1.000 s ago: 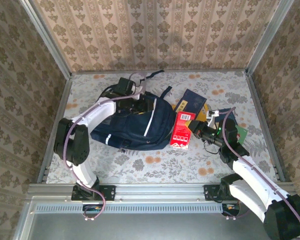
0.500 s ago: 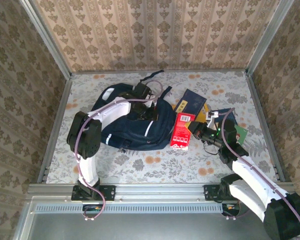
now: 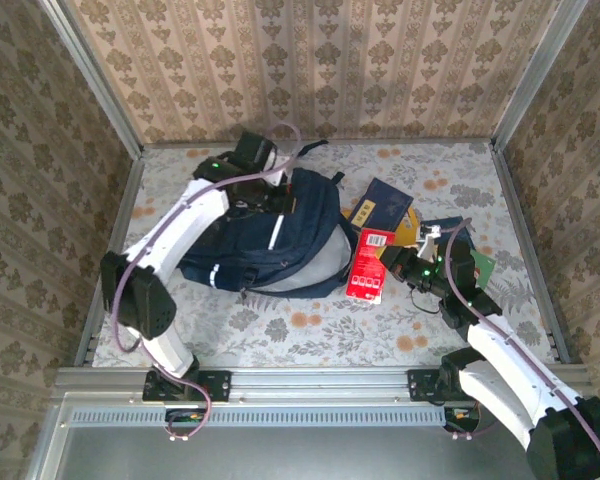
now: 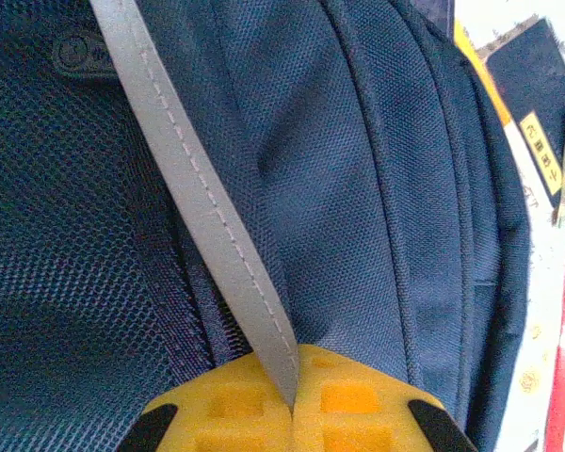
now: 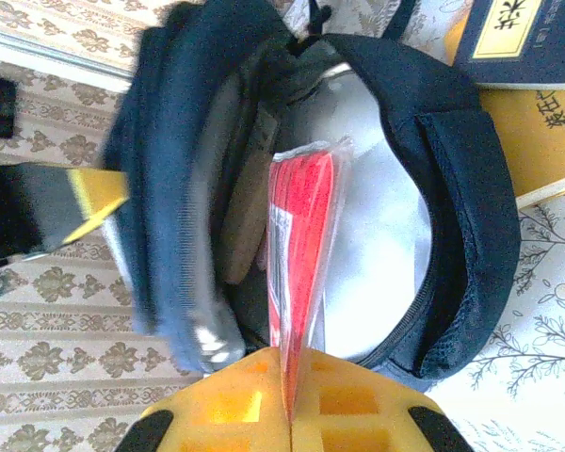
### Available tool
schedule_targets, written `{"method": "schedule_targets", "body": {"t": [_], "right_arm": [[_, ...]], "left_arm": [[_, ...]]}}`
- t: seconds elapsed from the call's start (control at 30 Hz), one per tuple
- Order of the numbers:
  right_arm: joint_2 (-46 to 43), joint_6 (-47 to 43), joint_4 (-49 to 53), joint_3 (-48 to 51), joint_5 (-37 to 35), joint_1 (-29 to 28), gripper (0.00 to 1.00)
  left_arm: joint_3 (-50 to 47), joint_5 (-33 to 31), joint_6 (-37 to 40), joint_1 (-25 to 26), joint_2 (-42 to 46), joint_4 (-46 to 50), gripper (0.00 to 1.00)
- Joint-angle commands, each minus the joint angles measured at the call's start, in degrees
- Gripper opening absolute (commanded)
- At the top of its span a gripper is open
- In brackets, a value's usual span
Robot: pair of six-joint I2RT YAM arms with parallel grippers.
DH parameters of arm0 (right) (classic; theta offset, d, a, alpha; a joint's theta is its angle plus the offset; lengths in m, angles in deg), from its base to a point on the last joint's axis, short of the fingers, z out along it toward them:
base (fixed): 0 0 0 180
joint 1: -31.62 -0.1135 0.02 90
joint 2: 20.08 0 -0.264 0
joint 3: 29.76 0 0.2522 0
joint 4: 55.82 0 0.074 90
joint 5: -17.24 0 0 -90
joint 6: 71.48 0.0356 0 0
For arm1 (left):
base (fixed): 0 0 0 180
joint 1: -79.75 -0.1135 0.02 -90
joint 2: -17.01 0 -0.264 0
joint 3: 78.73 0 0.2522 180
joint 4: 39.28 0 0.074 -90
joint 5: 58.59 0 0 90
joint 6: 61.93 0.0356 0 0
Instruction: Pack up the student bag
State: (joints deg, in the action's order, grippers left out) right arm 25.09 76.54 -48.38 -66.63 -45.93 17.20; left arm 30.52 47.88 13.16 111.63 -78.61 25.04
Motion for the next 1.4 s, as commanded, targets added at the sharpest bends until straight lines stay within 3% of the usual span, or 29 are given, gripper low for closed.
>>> {"method": "schedule_targets", "body": {"t": [0.0,0.2,0.37,0.47,0.77,1.0,1.2,1.37], "right_arm": [[1.89,-1.97,0.91,-3.71,-1.41,0.26,0.0],[10.84,-0.39,-3.77,-8.12,-2.39,-3.5,0.0],[20.03,0.15,-7.42,-13.94,-2.42,-7.29,0.0],[24.52,0.79,-8.85,-17.48,-2.56,-8.34,0.0],[40.07,5.47,-16.58,-27.13,-5.99,-14.21,0.01],[50.93,9.86,-20.27,-33.68,-17.86,-19.26,0.04],[64.08,15.16,-25.47,-40.67,-27.12,-23.42,0.18],[72.35,16.27,-31.53,-46.48,-24.78,-25.55,0.57]], "left_arm": [[3.79,-0.1,4.99,-0.46,5.24,2.79,0.0],[2.96,10.54,5.85,-4.05,7.83,-0.7,0.0],[-2.84,24.51,4.74,-5.34,10.96,-10.6,0.0],[-6.38,28.73,3.92,-5.34,13.38,-15.89,0.0],[-17.48,30.73,-4.32,-7.07,18.53,-31.99,0.0],[-21.53,32.42,-8.63,-7.38,19.7,-38.2,0.0],[-22.97,34.5,-12.5,-8.5,19.72,-42.11,0.0],[-23.41,34.54,-13.32,-9.11,19.6,-42.58,0.0]]}}
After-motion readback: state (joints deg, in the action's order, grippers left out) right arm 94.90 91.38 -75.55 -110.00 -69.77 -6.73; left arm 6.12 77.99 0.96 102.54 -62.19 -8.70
